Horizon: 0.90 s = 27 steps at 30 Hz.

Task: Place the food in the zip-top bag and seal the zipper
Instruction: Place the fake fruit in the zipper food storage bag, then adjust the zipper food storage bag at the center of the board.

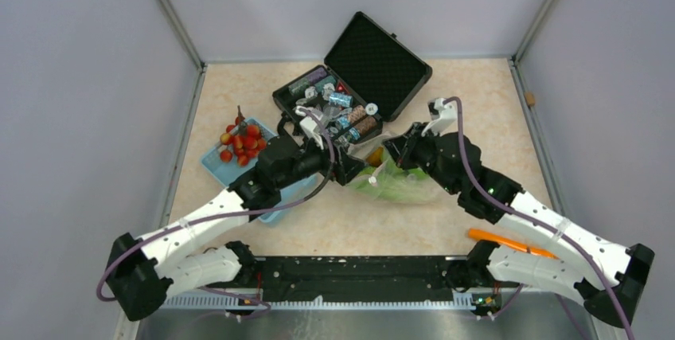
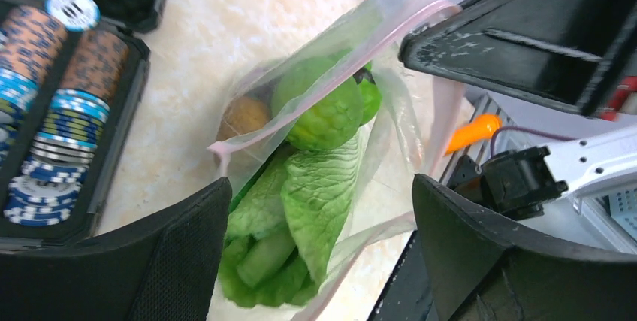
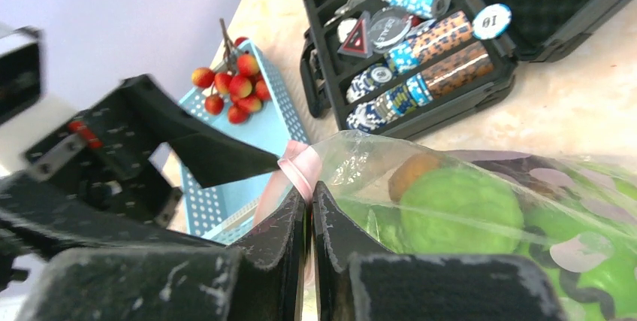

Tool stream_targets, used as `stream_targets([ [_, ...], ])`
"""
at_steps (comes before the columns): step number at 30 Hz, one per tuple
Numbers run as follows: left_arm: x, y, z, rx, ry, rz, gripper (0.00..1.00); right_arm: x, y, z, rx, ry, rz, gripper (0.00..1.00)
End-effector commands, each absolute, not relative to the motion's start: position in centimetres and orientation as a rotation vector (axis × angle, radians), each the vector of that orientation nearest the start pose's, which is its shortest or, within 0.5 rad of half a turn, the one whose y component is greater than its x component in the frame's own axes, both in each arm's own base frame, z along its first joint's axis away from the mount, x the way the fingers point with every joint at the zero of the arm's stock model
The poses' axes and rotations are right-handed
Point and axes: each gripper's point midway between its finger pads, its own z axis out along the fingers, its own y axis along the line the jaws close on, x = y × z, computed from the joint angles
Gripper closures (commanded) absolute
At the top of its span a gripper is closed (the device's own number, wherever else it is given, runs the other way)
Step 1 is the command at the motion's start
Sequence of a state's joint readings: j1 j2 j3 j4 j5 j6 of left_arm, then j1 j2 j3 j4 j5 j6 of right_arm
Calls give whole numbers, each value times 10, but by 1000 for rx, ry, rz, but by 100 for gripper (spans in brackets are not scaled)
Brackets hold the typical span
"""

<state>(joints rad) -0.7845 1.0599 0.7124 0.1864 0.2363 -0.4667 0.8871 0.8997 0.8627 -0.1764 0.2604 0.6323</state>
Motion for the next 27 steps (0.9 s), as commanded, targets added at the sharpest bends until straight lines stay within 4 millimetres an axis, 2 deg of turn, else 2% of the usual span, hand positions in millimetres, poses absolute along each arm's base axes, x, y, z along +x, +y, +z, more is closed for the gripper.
stream_targets([
  [1, 223, -283, 284, 417, 1668, -1041, 11, 240, 225, 312, 87, 1759, 812, 95],
  [3, 224, -271, 287, 373, 1656, -1006, 10, 236, 227, 324, 46, 1723, 840, 95],
  [7, 230, -245, 288, 271, 1636, -906, 6, 223, 240, 360, -169, 1652, 870, 95],
  [10, 228, -241, 285, 304, 1641, -870, 5, 214, 249, 372, -337, 1651, 855, 95],
  [13, 215, -253, 280, 459, 1656, -895, 6, 211, 249, 372, -396, 1672, 828, 95],
  [17, 216, -254, 269, 550, 1695, -838, 8, 204, 253, 371, -437, 1654, 863, 95],
  [22, 206, -261, 290, 608, 1628, -899, 10, 206, 253, 365, -424, 1667, 860, 95],
  [27, 193, -267, 301, 661, 1623, -968, 13, 216, 248, 355, -345, 1700, 822, 94],
])
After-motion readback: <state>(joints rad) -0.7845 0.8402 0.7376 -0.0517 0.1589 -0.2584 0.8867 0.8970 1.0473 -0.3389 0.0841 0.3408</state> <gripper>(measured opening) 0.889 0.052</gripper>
